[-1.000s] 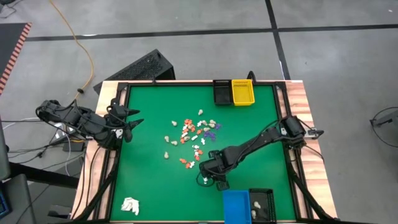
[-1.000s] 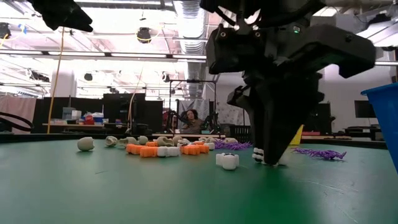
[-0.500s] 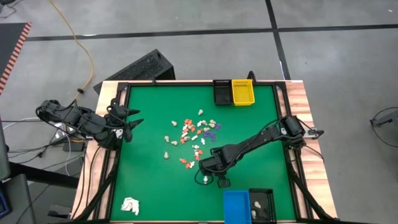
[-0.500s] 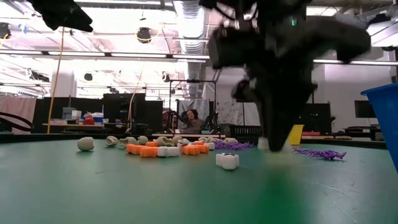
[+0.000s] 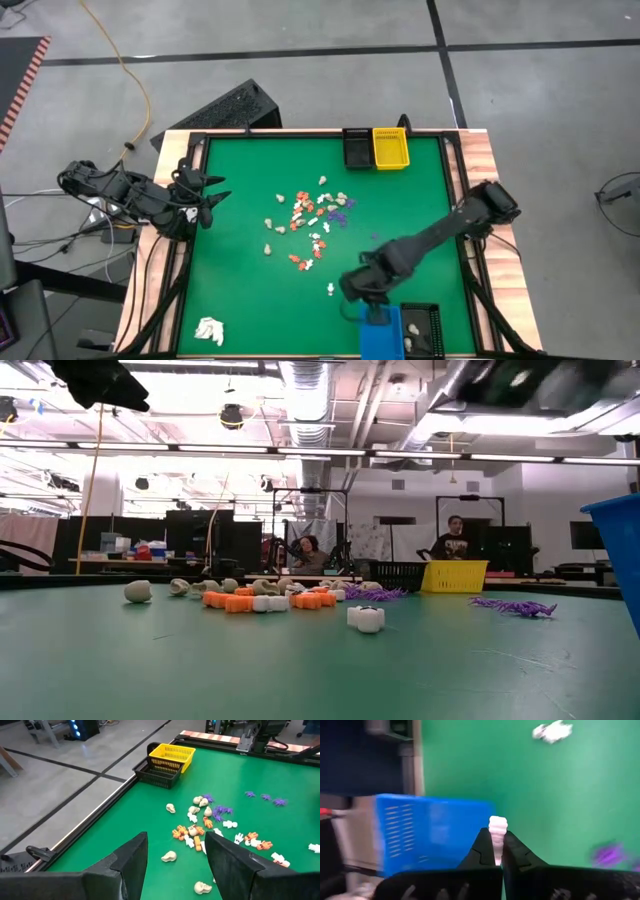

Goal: Sort Halloween decoration
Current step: Put the white skeleton toy into the blue basket

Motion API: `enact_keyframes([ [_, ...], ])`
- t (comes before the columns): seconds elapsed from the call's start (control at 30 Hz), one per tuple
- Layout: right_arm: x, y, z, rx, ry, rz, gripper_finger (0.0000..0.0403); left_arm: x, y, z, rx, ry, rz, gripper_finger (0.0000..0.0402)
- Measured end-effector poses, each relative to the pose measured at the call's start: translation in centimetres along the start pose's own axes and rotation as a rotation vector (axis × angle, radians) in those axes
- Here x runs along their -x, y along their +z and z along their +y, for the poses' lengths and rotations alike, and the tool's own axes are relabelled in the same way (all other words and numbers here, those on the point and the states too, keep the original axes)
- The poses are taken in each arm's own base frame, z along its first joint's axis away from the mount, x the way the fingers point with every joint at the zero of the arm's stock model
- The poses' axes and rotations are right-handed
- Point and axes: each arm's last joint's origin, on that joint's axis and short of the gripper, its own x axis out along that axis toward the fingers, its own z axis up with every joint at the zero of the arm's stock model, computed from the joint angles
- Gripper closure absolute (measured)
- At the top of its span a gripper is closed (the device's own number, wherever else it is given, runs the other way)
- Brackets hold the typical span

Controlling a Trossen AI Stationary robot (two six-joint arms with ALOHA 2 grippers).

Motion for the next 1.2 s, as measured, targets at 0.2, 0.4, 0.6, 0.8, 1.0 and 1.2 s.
enact_keyframes([
  [0.2, -0.2, -2.3, 3.3, -0.121, 0.035, 0.022, 0.0398, 0.0, 0.1, 0.1, 0.002, 0.032, -0.015, 0.0213],
  [0.4, -1.5, -3.0, 5.1, -0.114, 0.054, 0.014, 0.0382, 0.0, 0.1, 0.1, 0.005, 0.038, -0.02, 0.0213],
  [0.6, -1.5, -3.0, 4.9, -0.165, 0.018, -0.008, 0.0334, 0.0, 0.2, 0.0, 0.016, 0.035, -0.03, 0.0213],
  [0.8, -1.5, -2.7, 4.6, -0.178, 0.016, -0.012, 0.0295, 0.0, 0.2, 0.0, 0.016, 0.035, -0.029, 0.0213],
  [1.0, -1.4, -1.4, 3.6, -0.03, -0.038, -0.106, 0.0272, 0.0, 0.2, 0.0, 0.01, 0.035, -0.029, 0.0213],
  [1.2, -0.5, 2.2, 1.1, 0.288, -0.207, -0.34, 0.0262, 0.0, 0.2, 0.0, -0.013, 0.001, -0.018, 0.0213],
])
